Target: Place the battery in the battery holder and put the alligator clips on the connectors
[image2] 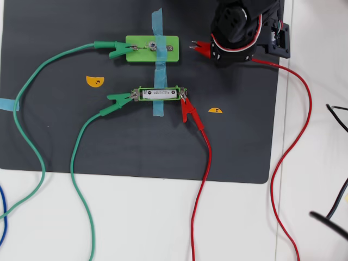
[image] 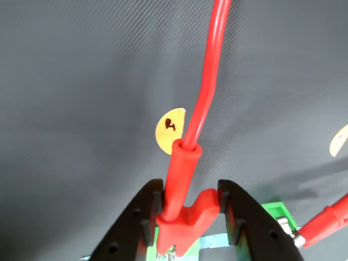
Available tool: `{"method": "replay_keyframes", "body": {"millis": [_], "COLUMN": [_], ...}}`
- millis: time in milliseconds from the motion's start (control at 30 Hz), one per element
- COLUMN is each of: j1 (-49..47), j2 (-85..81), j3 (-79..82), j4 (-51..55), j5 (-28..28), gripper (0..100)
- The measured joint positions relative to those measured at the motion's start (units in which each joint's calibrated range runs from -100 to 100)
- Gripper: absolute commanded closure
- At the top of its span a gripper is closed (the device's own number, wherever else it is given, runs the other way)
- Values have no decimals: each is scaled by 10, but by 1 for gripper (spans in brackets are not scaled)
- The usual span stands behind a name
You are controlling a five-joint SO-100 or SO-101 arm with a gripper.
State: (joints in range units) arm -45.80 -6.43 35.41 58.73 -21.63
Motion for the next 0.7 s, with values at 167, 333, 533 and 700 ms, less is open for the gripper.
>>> {"method": "replay_keyframes", "body": {"millis": [167, 333, 533, 700], "j1": [9, 35, 52, 68], "j2": [-13, -15, -15, -15], "j3": [12, 19, 19, 19], "j4": [-2, 0, 0, 0], "j5": [8, 17, 17, 17], "gripper": [99, 99, 99, 99]}}
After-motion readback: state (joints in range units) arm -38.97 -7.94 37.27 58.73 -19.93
